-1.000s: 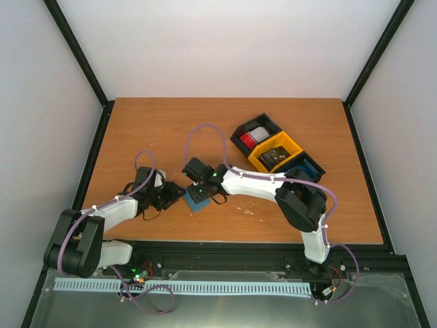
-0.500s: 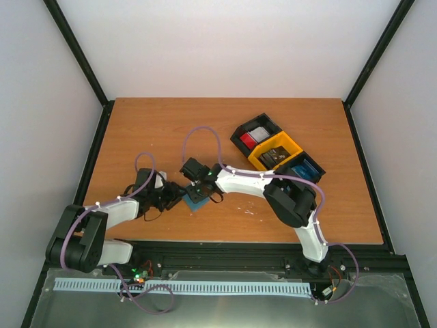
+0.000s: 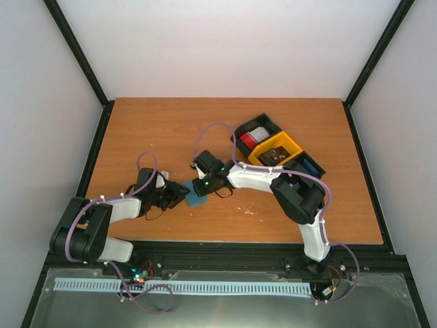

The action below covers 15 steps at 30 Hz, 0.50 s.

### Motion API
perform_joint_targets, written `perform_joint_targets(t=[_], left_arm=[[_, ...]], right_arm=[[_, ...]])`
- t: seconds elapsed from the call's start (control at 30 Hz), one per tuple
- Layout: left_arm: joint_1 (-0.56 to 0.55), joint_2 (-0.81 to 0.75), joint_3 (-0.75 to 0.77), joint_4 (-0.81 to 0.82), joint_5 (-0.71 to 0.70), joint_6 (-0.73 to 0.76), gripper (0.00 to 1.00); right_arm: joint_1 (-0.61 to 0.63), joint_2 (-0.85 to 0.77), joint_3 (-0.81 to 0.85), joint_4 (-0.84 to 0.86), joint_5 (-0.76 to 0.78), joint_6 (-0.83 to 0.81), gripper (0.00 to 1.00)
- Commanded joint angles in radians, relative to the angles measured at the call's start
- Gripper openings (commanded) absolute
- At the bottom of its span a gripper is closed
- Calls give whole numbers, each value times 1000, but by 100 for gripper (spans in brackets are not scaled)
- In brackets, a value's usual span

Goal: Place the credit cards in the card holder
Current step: Open the card holder at the center of the board.

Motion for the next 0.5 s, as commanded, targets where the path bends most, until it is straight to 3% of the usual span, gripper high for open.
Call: perform_joint_targets(t=[0.0, 0.13, 0.3, 0.47], left_arm=[[-7, 38, -9, -11, -31, -1, 38], [-7, 79, -3, 22, -3, 0, 32], [-8, 123, -20, 131, 77, -34, 38], [-8, 120, 3, 64, 5, -16, 37]], right_arm=[[-45, -8, -65, 10, -46, 38, 11], [-69, -12, -87, 46, -106, 52, 5], [-86, -20, -114, 88, -164, 66, 3], [-104, -53, -146, 134, -208, 72, 3]])
